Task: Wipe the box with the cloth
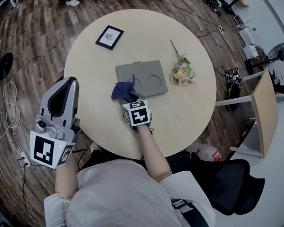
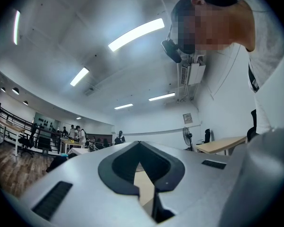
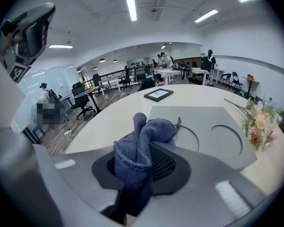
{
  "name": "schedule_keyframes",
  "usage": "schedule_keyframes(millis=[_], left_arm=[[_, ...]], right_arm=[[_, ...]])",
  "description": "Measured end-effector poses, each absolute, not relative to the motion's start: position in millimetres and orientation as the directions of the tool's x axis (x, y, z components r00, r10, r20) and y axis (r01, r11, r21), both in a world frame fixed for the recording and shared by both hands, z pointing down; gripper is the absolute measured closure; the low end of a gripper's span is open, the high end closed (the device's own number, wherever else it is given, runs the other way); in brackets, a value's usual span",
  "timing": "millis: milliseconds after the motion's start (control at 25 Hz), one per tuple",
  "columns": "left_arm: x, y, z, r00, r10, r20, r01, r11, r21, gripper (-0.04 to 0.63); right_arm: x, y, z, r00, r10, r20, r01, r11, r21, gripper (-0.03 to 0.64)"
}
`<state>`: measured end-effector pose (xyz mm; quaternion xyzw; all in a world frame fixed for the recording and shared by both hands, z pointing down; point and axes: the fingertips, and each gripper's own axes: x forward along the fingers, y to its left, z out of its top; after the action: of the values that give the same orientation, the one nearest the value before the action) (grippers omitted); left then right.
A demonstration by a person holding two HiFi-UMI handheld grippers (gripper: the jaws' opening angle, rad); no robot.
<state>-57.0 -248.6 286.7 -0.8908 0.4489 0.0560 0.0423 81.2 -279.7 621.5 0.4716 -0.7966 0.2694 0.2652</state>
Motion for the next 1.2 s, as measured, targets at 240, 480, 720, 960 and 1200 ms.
schedule_keyframes(millis=[240,480,720,960,1200], left_arm=[[-42,-252,285,0.613,-0.779,-0.136,-0.788,-0.615,-0.032,0.592],[-25,-253,288,0.63,-0.766,-0.124,-0.775,-0.632,-0.035,0.592],[-20,-253,288,0.629,-0.768,-0.122,-0.776,-0.629,-0.04,0.592],[-11,-255,289,0.636,-0.762,-0.121,-0.77,-0.636,-0.044,0.592],[-12,-251,285,0.634,-0.764,-0.123,-0.773,-0.633,-0.053,0.592]], right_arm=[[119,-281,624,-0.368,-0.633,0.681,-0.918,0.364,-0.157,0.526],[164,-287,625,-0.333,-0.658,0.675,-0.933,0.335,-0.134,0.526],[211,-292,627,-0.247,-0.698,0.672,-0.963,0.256,-0.088,0.526],[267,-302,631,-0.173,-0.716,0.677,-0.983,0.172,-0.07,0.526],[290,-304,630,-0.12,-0.722,0.681,-0.991,0.13,-0.036,0.526]])
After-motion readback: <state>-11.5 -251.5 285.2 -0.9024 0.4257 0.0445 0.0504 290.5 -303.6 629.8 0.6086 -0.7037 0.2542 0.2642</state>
